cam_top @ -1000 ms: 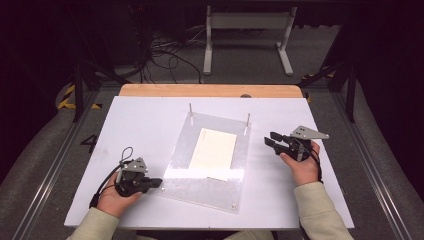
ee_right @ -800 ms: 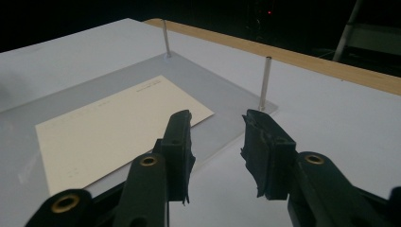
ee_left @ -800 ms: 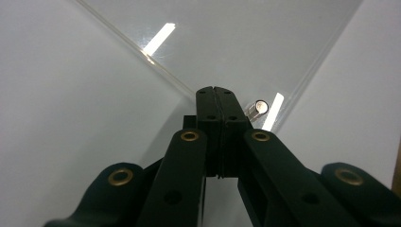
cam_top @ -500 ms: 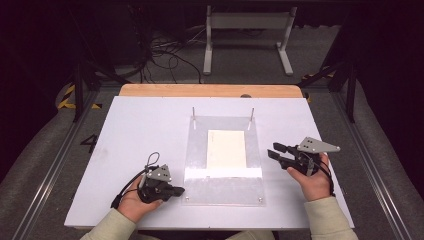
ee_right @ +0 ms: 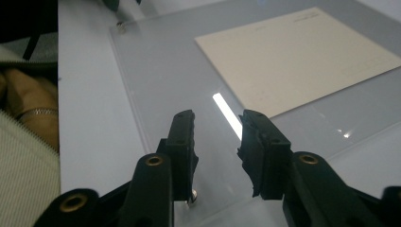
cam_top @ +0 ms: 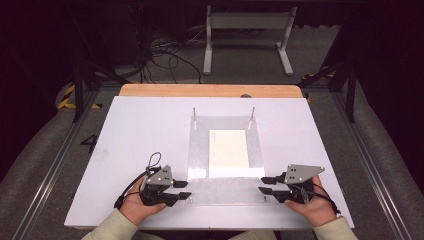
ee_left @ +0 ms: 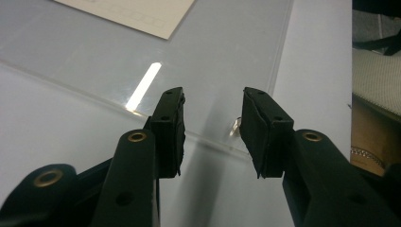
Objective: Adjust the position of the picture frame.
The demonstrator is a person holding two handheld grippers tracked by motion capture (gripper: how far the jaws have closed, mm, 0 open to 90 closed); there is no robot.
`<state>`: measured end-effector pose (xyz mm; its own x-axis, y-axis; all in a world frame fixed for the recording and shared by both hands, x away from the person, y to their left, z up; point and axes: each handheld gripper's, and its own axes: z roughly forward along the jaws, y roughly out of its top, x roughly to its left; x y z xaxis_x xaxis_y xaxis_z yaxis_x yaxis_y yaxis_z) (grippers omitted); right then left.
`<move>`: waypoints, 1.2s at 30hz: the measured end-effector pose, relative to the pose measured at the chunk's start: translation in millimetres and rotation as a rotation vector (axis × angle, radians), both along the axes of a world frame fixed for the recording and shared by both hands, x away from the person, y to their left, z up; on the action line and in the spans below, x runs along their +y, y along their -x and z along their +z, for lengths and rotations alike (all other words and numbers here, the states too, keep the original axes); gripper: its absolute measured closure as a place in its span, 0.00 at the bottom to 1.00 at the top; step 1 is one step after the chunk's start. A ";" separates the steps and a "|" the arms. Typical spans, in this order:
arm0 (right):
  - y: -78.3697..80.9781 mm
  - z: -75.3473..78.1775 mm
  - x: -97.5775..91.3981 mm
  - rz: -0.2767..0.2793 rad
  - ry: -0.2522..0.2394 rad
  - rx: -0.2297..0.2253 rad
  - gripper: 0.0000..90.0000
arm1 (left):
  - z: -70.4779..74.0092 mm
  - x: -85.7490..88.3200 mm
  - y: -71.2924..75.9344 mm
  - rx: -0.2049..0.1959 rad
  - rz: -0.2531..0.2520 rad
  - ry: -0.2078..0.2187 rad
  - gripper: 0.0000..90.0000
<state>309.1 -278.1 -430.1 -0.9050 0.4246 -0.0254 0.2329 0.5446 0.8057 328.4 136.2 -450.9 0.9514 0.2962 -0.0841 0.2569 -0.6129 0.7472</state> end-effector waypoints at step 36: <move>12.9 -23.8 -1.9 0.041 0.069 0.048 0.89 | -7.9 -15.0 5.8 0.008 -0.097 -0.037 0.93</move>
